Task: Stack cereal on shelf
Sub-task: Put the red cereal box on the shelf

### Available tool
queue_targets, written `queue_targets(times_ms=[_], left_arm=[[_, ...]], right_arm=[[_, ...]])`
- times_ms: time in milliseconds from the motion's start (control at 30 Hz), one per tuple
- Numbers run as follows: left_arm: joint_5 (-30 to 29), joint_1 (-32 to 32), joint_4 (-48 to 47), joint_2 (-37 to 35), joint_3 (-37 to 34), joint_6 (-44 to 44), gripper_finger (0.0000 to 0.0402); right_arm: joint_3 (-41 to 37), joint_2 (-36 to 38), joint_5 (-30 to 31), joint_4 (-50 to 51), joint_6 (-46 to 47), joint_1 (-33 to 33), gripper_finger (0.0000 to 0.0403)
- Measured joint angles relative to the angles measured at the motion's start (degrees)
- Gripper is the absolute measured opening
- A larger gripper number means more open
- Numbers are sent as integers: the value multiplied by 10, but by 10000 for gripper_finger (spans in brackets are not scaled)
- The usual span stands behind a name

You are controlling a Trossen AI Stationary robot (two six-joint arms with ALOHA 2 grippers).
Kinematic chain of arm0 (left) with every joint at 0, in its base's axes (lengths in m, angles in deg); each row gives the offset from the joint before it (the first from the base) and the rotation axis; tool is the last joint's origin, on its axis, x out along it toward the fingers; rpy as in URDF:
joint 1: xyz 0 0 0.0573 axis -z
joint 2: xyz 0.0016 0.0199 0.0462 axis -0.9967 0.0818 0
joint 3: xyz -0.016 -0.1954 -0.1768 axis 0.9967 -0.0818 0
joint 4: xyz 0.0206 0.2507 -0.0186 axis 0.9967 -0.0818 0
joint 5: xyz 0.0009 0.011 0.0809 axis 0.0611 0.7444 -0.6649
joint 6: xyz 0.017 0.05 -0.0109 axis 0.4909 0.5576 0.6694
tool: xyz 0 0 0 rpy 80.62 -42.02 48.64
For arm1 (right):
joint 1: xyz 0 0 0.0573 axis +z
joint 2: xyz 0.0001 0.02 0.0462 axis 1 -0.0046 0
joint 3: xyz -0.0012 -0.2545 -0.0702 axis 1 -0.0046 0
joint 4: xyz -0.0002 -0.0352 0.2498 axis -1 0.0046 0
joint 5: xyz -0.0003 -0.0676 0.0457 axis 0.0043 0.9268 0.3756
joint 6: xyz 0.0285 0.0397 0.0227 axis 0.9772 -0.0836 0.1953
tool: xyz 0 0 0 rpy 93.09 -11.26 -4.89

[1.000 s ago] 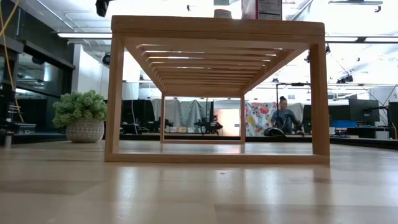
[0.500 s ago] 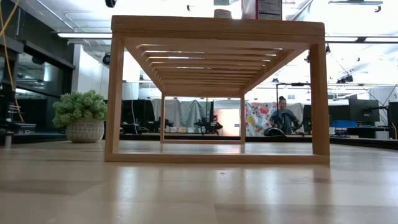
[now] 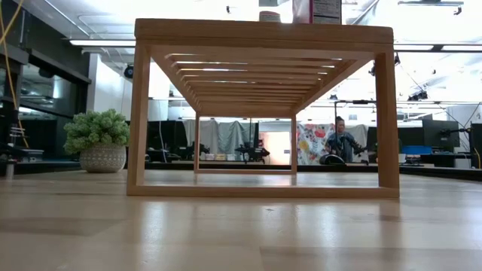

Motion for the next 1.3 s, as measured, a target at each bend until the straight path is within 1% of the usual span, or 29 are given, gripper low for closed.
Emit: queue_targets(times_ms=[67,167,233,300,400,567,667,767,867,1000,1100,1300], left_arm=[[-61,49,-132,25,44,-53,296],[-133,133,-276,57,77,-176,296],[-157,196,-330,78,77,-275,296],[-178,260,-360,108,77,-372,296],[-198,345,-370,156,77,-506,296],[-204,461,-351,241,77,-738,296],[-204,515,-333,287,77,-872,296],[-209,551,-307,330,77,-975,296],[-191,556,-285,363,77,-986,296],[-191,541,-249,396,77,-985,296],[-190,537,-243,402,77,-985,296],[-159,538,-242,412,77,-987,296]], right_arm=[[0,0,-1,9,0,0,0],[0,0,-2,24,0,0,0],[0,0,-6,36,0,0,0],[0,0,-13,50,0,0,0],[0,0,-26,73,0,0,0],[0,0,-27,98,-2,0,0],[0,0,-31,105,-19,0,0],[0,0,-35,105,-37,0,0],[0,0,-35,105,-49,0,0],[0,0,-36,105,-50,0,0],[0,0,-44,106,-50,0,0],[0,0,-51,115,-50,0,0]])
